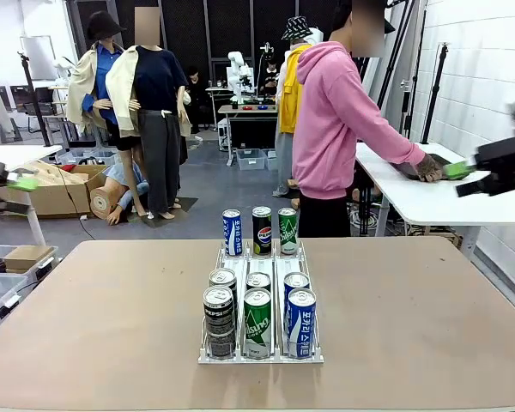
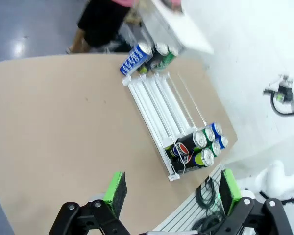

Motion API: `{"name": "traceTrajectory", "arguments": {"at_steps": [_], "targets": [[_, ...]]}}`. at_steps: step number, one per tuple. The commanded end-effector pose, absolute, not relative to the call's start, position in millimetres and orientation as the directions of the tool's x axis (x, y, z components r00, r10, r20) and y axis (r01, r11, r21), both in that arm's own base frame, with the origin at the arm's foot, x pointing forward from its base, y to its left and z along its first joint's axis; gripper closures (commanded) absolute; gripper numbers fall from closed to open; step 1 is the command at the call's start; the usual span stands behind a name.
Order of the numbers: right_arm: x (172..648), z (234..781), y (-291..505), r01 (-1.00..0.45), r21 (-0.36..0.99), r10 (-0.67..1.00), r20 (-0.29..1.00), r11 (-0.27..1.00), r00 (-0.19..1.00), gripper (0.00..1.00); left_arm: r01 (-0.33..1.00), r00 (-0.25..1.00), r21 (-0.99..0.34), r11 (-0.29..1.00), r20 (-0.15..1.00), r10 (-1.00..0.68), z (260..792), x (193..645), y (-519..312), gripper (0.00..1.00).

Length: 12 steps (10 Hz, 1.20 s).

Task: Retrieve and hand over the desired beverage to the person.
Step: Pick up a can of the same type that the person held from the Automatic Can Dispenser.

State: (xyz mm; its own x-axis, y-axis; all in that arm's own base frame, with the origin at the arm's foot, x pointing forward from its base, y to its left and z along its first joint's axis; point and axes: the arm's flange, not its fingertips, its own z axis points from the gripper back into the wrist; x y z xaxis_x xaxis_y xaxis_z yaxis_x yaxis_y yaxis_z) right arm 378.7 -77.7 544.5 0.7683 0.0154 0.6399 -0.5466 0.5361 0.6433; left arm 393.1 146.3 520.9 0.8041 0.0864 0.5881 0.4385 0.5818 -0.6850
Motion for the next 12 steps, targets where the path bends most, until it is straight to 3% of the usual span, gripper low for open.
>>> {"name": "traceTrajectory", "arguments": {"at_steps": [1, 4, 12], "targets": [[364, 527, -111, -0.596, 0.660, -0.024, 0.679, 0.458, 0.733, 0.00, 0.439, 0.763, -0.701, 0.562, 0.621, 0.179, 517, 381, 172, 0.00], [339, 510, -166, -0.582, 0.682, -0.120, 0.689, 0.444, 0.715, 0.00, 0.430, 0.725, -0.716, 0.550, 0.637, 0.262, 517, 366, 204, 0.00], [330, 513, -175, -0.571, 0.682, -0.114, 0.682, 0.456, 0.723, 0.00, 0.396, 0.742, -0.726, 0.562, 0.613, 0.269, 519, 360, 212, 0.00]]}}
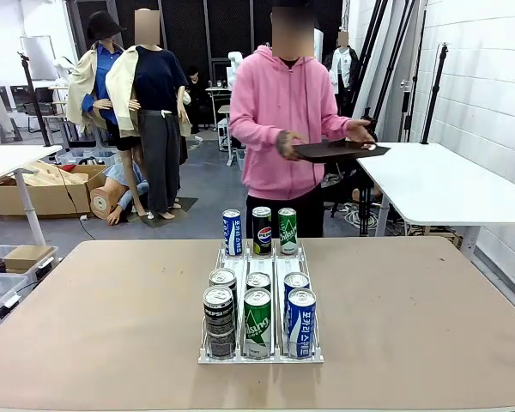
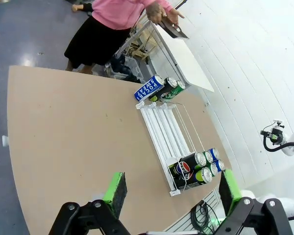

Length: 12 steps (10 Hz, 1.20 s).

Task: Retrieve and hand over the desired beverage to the person.
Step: Pick up a can of the same type that the person held from the Automatic Can Dispenser.

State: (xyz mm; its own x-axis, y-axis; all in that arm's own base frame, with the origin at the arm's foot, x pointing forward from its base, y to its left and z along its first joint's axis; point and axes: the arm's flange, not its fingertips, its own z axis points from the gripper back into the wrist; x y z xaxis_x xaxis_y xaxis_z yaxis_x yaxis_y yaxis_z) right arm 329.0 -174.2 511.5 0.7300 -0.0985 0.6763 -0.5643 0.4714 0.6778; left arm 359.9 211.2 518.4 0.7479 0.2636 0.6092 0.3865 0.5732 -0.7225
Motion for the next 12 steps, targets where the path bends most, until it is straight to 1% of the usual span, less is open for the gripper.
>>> {"name": "traceTrajectory", "arguments": {"at_steps": [1, 12], "targets": [[330.0, 512.8, -174.6, -0.571, 0.682, -0.114, 0.682, 0.456, 0.723, 0.00, 0.396, 0.742, -0.726, 0.562, 0.613, 0.269, 519.3, 360.3, 211.8, 0.00], [330.0, 512.8, -174.6, -0.571, 0.682, -0.114, 0.682, 0.456, 0.723, 0.00, 0.396, 0.742, -0.726, 0.562, 0.613, 0.269, 519.3, 360.3, 211.8, 0.00]]}}
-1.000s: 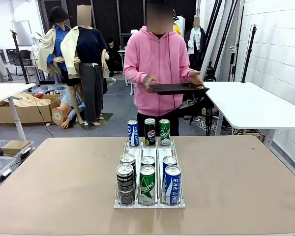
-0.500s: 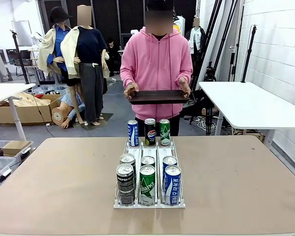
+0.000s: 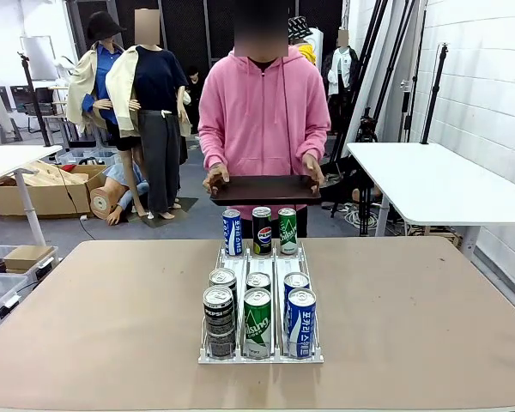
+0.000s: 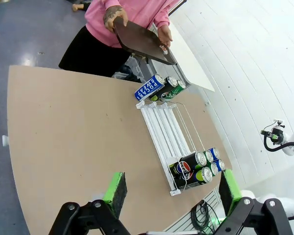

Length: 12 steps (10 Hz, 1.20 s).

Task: Retrieve and hand over the desired beverage to the person.
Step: Pick up a can of the same type that the person held from the Automatic Can Dispenser.

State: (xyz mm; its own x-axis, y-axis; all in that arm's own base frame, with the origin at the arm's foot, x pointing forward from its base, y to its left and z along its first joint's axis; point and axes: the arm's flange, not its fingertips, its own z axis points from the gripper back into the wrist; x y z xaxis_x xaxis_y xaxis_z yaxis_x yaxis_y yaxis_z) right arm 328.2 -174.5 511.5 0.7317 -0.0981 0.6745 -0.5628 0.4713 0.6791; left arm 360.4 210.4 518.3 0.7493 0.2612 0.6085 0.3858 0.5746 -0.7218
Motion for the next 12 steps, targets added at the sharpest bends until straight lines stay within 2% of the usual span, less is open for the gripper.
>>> {"name": "traceTrajectory", "arguments": {"at_steps": [1, 12], "targets": [[330.0, 512.8, -174.6, -0.571, 0.682, -0.114, 0.682, 0.456, 0.723, 0.00, 0.396, 0.742, -0.726, 0.562, 0.613, 0.269, 519.3, 360.3, 211.8, 0.00], [330.0, 512.8, -174.6, -0.571, 0.682, -0.114, 0.682, 0.456, 0.723, 0.00, 0.396, 0.742, -0.726, 0.562, 0.613, 0.269, 519.3, 360.3, 211.8, 0.00]]}}
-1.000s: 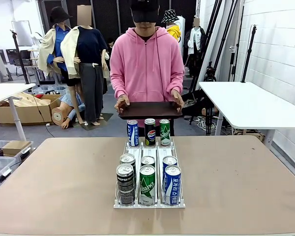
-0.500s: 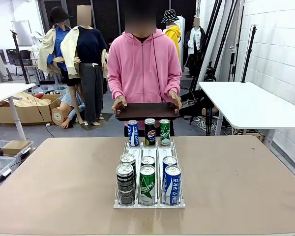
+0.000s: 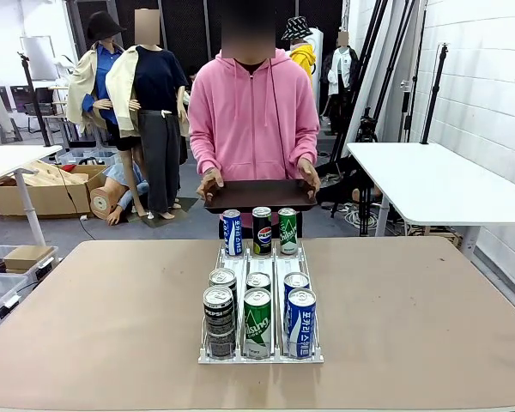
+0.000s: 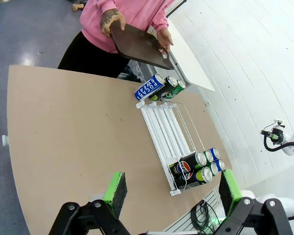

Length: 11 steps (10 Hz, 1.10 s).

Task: Retrieve and hand over the desired beverage to the person.
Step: Pick up a can of the same type that the person held from the Automatic Can Dispenser.

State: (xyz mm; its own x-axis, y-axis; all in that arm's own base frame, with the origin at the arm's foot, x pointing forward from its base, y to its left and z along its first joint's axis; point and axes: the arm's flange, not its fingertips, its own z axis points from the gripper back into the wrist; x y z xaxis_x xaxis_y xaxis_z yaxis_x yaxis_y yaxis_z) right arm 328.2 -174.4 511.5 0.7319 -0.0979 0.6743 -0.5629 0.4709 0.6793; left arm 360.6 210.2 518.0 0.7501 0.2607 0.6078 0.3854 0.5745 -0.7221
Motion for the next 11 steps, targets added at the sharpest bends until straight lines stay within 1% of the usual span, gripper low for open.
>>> {"name": "traceTrajectory", "arguments": {"at_steps": [1, 11], "targets": [[330.0, 512.8, -174.6, -0.571, 0.682, -0.114, 0.682, 0.456, 0.723, 0.00, 0.396, 0.742, -0.726, 0.562, 0.613, 0.269, 519.3, 360.3, 211.8, 0.00], [330.0, 512.8, -174.6, -0.571, 0.682, -0.114, 0.682, 0.456, 0.723, 0.00, 0.396, 0.742, -0.726, 0.562, 0.613, 0.269, 519.3, 360.3, 211.8, 0.00]]}}
